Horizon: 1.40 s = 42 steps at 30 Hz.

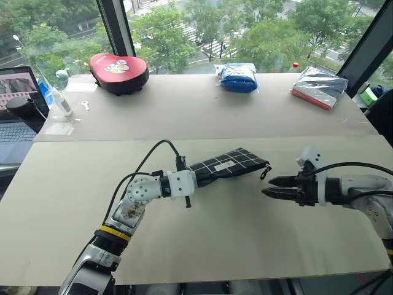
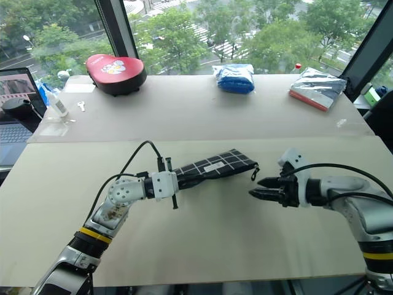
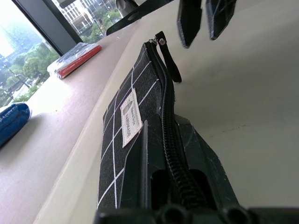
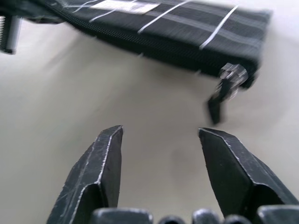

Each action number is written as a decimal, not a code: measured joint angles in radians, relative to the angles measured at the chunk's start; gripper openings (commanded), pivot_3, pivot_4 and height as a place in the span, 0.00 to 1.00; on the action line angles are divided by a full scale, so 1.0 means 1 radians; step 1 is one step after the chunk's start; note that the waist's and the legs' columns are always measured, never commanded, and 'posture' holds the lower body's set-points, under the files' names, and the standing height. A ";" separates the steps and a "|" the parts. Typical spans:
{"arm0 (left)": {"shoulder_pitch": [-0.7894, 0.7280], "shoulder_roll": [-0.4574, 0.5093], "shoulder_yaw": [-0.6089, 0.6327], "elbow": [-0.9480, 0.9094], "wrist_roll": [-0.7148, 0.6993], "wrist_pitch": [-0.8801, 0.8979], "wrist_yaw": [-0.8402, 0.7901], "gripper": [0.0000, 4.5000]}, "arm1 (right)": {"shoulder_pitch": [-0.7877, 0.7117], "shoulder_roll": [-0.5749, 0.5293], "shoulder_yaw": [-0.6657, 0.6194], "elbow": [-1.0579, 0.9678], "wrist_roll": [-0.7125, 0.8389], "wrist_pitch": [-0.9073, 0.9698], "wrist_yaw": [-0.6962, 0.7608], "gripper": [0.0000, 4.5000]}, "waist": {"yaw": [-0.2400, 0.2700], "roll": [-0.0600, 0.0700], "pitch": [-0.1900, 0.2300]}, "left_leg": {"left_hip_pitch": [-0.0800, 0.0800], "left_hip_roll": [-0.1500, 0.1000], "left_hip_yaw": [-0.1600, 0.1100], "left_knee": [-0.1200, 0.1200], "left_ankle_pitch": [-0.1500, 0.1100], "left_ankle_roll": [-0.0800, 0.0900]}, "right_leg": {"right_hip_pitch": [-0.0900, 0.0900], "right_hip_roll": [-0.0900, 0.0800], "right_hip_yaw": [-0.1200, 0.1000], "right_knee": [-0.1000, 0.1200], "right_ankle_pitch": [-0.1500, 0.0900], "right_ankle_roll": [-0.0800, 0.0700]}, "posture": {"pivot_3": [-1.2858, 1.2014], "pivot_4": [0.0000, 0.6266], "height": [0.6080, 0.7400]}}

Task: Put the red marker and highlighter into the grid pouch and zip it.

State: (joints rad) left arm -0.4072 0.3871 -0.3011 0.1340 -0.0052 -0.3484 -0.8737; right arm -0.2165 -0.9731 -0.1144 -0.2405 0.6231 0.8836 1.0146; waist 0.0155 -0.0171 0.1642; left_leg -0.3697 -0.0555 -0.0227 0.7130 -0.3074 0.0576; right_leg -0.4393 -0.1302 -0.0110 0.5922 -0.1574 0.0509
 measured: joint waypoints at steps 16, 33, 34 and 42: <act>-0.143 0.037 -0.014 0.275 -0.077 -0.315 -0.259 0.00 | 0.298 -0.032 -0.439 -0.117 0.069 -0.075 0.131 0.59 | 0.002 0.000 0.000 | 0.000 0.001 0.000 0.000 0.000 0.000 | 0.001 0.000 0.000 0.000 0.000 0.000 | 0.52 0.24 1.00; -0.039 0.014 0.056 0.045 -0.399 0.136 -0.315 0.93 | 0.264 0.010 -0.344 -0.138 0.076 -0.078 0.042 0.60 | -0.005 -0.001 0.000 | 0.000 0.001 0.000 0.001 0.000 0.001 | 0.001 0.000 0.000 0.001 0.000 0.001 | 0.52 0.24 1.00; -0.030 0.013 0.080 -0.004 -0.449 0.225 -0.280 0.93 | 0.252 0.010 -0.332 -0.128 0.074 -0.081 0.043 0.60 | -0.004 -0.001 0.000 | 0.000 0.001 0.000 0.002 0.000 0.001 | 0.001 0.000 0.000 0.001 0.000 0.001 | 0.52 0.24 1.00; -0.013 0.082 0.355 -0.210 -0.747 0.779 0.080 0.93 | 0.212 0.009 -0.293 -0.041 0.061 -0.102 0.060 0.60 | -0.007 -0.001 0.000 | 0.001 0.001 0.000 0.001 0.001 -0.001 | 0.001 0.001 0.000 0.001 0.000 0.001 | 0.52 0.24 1.00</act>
State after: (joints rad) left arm -0.4201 0.4694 0.0537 -0.0758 -0.7520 0.4308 -0.7936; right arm -0.0045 -0.9636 -0.4070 -0.2817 0.6839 0.7819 1.0746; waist 0.0086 -0.0178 0.1646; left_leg -0.3684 -0.0549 -0.0231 0.7141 -0.3069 0.0568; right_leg -0.4387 -0.1294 -0.0106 0.5937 -0.1579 0.0516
